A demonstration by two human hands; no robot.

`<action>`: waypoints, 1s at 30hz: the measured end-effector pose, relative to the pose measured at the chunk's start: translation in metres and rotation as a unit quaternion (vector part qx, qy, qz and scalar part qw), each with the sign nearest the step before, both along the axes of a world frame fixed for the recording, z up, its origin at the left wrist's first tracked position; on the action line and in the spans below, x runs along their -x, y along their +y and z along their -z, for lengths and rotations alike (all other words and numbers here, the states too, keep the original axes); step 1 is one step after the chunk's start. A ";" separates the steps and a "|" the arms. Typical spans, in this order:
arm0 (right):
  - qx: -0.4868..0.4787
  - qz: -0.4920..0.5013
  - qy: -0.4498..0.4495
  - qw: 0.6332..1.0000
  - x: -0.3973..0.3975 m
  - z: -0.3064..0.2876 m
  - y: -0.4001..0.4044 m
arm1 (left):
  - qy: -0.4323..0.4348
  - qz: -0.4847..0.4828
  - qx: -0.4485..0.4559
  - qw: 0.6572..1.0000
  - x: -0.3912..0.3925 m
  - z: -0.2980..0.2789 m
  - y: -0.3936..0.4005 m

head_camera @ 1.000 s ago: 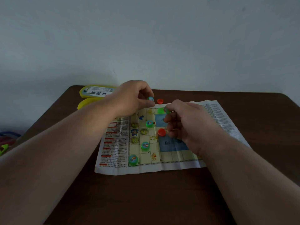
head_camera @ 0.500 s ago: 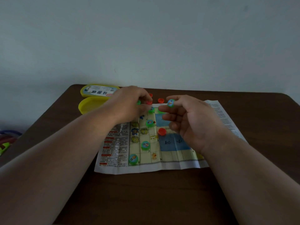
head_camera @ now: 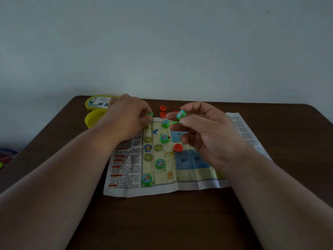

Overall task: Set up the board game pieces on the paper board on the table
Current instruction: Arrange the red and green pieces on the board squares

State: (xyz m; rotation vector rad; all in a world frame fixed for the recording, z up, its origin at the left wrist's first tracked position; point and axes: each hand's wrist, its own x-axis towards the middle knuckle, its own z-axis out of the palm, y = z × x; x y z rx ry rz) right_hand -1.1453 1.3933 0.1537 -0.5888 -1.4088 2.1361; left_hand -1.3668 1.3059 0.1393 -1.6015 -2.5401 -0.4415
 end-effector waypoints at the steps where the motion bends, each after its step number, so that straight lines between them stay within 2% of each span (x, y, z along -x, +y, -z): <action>1: -0.007 -0.003 0.005 1.000 -0.001 0.000 0.000 | -0.033 0.000 -0.031 0.999 0.000 -0.001 -0.001; 6: -0.044 -0.008 0.009 0.999 -0.001 0.000 0.000 | -0.196 0.003 -0.167 0.966 -0.003 -0.019 -0.015; 11: -0.092 0.011 -0.037 0.995 -0.001 0.001 -0.001 | -0.266 0.038 -0.149 0.952 -0.006 -0.017 -0.033; 17: -0.135 0.051 -0.093 0.985 0.001 0.004 -0.001 | -0.287 0.046 -0.119 0.949 -0.006 -0.006 -0.042; 21: -0.131 0.055 -0.106 0.984 0.000 0.003 0.000 | -0.311 0.055 -0.107 0.943 -0.008 -0.007 -0.041; 27: -0.089 0.039 -0.107 0.990 0.003 0.006 0.000 | -0.281 0.052 -0.099 0.953 -0.010 -0.007 -0.039; 30: -0.107 0.042 -0.120 0.986 0.004 0.006 -0.001 | -0.258 0.050 -0.091 0.961 -0.007 -0.008 -0.040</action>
